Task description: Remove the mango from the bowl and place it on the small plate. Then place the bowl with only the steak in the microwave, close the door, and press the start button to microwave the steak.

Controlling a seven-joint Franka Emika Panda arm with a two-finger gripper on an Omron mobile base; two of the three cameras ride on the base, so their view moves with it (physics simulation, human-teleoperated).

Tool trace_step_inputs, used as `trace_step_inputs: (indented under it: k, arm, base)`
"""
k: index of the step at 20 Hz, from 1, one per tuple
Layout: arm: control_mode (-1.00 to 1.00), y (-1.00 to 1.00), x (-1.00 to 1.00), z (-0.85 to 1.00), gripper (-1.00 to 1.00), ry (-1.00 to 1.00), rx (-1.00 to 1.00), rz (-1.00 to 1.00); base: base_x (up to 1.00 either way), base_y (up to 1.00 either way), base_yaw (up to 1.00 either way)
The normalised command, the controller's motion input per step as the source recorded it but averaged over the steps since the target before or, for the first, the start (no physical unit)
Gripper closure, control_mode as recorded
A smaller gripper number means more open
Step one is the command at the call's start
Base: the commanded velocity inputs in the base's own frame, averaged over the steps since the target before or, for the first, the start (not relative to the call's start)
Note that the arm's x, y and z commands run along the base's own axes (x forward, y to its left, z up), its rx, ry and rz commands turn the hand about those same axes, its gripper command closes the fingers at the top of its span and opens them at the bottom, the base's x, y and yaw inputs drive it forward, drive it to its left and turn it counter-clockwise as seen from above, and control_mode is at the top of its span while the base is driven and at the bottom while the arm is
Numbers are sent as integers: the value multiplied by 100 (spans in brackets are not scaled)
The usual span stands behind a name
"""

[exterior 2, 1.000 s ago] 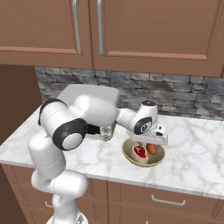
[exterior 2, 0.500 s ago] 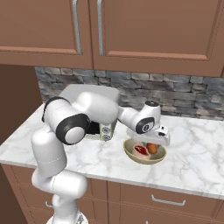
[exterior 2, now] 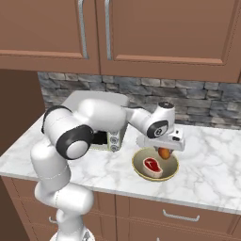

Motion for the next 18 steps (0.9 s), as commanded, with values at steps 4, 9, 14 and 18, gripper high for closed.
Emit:
trace_step_inputs:
  k: [4,9,14,18]
  arm:
    - [-100,15,11,50,100,-13,0,0]
    - [-100,43,63,10,100,-5,0,0]
    - [-100,43,67,-2,100,0,0,1]
    - [-100,10,51,-39,100,0,0,1]
  base:
    - [0,0,0]
    - [0,0,0]
    - [0,0,0]
    - [0,0,0]
